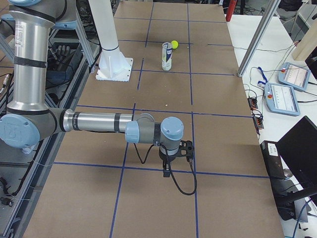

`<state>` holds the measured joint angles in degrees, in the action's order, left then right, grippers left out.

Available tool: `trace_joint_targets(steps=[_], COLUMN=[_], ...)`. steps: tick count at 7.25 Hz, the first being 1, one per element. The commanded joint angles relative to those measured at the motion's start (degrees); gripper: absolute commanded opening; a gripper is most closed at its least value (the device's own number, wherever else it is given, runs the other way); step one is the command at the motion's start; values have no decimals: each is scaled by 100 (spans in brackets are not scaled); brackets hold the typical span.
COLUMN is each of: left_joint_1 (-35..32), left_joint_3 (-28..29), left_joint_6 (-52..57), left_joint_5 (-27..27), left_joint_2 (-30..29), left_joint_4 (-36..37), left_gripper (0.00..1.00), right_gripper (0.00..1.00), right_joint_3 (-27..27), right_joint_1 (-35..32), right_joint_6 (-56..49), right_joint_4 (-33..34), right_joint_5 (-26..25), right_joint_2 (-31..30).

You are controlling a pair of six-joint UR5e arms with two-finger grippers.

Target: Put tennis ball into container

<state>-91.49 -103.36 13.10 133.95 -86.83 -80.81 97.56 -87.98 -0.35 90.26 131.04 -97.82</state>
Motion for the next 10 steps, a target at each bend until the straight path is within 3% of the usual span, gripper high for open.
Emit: trace_joint_targets(steps=[1, 9, 10], left_joint_1=[9, 26, 18], left_joint_3=[-8, 87, -51], left_joint_6=[0, -96, -636], left_joint_5=[0, -27, -9], left_joint_2=[-9, -868, -940], left_joint_4=[4, -31, -57], left_gripper=[100, 100, 100], right_gripper=[100, 100, 100], right_joint_3=[0, 0, 0], right_joint_1=[0, 0, 0], right_joint_6=[0, 0, 0], right_joint_4=[0, 0, 0], right_joint_5=[0, 0, 0], right_joint_2=[0, 0, 0])
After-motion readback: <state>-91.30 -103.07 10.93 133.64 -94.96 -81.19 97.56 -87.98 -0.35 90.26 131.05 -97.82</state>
